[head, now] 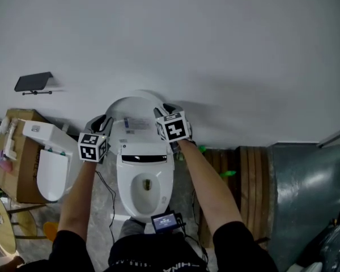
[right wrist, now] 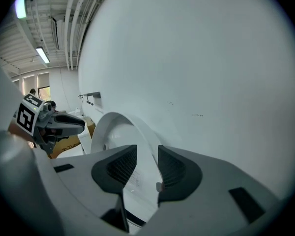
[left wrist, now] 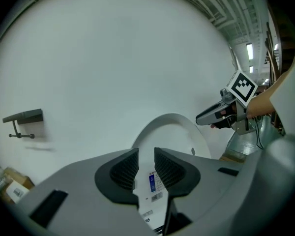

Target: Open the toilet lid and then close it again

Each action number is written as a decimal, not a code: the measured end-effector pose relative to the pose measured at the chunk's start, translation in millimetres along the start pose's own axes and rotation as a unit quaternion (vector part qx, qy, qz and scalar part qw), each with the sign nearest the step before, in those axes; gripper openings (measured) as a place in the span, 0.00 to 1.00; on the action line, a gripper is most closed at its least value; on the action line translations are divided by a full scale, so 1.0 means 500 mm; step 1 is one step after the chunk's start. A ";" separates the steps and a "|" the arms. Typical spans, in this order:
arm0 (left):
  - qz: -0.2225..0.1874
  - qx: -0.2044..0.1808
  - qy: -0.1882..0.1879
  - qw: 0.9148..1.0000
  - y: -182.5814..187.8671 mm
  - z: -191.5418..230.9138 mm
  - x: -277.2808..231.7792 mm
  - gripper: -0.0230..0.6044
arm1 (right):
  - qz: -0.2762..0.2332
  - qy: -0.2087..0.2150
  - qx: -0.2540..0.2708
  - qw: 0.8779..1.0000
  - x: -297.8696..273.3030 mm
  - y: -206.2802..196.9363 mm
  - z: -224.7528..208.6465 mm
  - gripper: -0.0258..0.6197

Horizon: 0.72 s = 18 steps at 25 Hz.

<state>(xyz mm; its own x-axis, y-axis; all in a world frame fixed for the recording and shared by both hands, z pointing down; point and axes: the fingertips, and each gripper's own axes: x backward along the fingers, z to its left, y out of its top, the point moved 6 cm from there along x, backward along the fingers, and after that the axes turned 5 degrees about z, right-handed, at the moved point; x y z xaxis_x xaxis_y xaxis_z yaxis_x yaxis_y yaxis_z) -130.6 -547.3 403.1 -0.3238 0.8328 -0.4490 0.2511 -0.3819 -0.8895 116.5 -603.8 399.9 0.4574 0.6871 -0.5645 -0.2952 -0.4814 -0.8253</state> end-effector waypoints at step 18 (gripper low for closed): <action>-0.058 -0.003 -0.086 0.995 -0.090 -0.121 0.265 0.06 | -0.087 -0.004 -0.062 0.994 0.240 -0.106 0.187 0.09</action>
<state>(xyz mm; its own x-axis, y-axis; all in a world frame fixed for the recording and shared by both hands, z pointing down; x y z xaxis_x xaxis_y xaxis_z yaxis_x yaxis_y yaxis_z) -129.7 -395.7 388.9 -0.5026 0.7895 -0.3523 0.2091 -0.2844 -0.9356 108.8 -444.9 374.5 0.4858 0.7700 -0.4136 -0.1063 -0.4177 -0.9024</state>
